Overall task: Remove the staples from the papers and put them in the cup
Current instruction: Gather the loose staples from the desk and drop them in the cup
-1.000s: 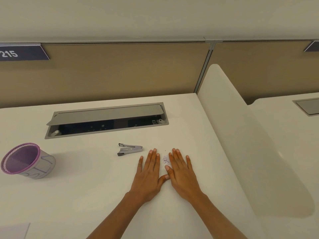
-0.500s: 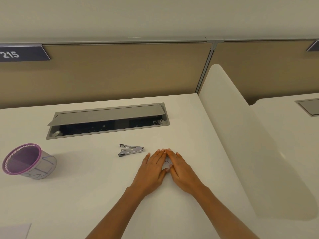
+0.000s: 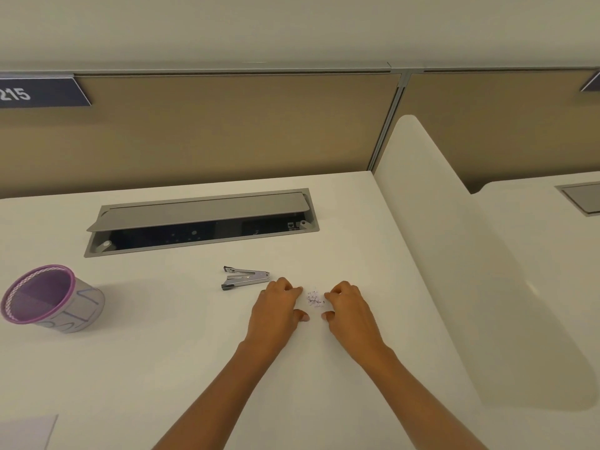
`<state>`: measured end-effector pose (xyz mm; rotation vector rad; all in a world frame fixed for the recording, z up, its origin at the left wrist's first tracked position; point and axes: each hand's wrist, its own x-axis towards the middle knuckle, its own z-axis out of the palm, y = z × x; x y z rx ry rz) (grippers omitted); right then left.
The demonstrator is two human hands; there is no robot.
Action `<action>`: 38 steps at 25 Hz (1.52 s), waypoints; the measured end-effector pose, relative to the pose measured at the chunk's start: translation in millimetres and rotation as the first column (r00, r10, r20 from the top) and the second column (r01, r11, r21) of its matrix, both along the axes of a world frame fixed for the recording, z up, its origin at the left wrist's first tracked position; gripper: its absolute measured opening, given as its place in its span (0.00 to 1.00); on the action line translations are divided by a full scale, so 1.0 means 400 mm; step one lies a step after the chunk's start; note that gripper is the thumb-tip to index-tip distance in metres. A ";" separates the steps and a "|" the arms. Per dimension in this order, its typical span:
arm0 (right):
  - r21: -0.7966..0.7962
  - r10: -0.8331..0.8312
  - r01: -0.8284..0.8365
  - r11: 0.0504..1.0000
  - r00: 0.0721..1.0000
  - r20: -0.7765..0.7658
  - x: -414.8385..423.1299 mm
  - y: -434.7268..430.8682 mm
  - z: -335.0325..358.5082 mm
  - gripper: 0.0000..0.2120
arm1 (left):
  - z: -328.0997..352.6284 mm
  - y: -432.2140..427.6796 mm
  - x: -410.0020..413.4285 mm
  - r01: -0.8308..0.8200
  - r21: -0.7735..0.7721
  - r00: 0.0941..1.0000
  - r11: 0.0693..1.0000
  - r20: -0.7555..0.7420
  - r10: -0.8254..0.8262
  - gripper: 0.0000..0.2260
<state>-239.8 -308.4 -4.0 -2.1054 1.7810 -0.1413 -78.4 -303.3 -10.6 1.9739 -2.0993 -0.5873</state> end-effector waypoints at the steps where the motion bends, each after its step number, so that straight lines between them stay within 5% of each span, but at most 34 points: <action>1: 0.001 -0.011 0.011 1.000 1.000 -0.009 0.013 -0.004 0.002 0.12 | 0.001 -0.003 -0.005 -0.015 0.009 0.999 1.000 -0.033 0.015 0.23; 6: -0.009 -0.091 0.092 0.996 0.994 0.057 0.082 -0.043 0.020 0.08 | 0.013 -0.026 -0.032 -0.038 -0.018 0.998 0.999 -0.051 0.037 0.10; 11: -0.014 -0.103 0.107 0.994 0.979 0.176 0.039 -0.061 0.021 0.14 | -0.004 -0.014 -0.014 -0.079 -0.038 0.991 0.996 -0.109 0.075 0.16; 14: -0.016 0.078 -0.077 0.997 0.992 0.095 0.024 -0.046 0.010 0.19 | -0.006 -0.013 -0.014 -0.071 -0.050 0.996 0.996 -0.056 0.068 0.20; 18: -0.027 0.174 -0.173 0.985 0.984 0.034 0.046 -0.034 0.010 0.17 | 0.007 -0.033 -0.039 -0.055 -0.033 0.998 0.998 -0.009 0.055 0.10; 33: -0.107 0.191 -0.220 0.970 0.954 -0.230 0.106 -0.040 0.003 0.09 | 0.007 -0.019 -0.050 -0.084 -0.095 0.992 0.992 0.088 0.092 0.08; 35: -0.120 0.134 -0.156 0.980 0.976 -0.170 0.101 -0.043 -0.003 0.09 | 0.005 -0.021 -0.055 -0.077 -0.098 0.991 0.992 0.098 0.086 0.08; 38: 0.077 -0.230 0.221 0.972 0.960 0.156 0.075 -0.079 0.017 0.07 | 0.013 -0.034 -0.052 -0.110 -0.059 0.993 0.992 0.044 0.113 0.07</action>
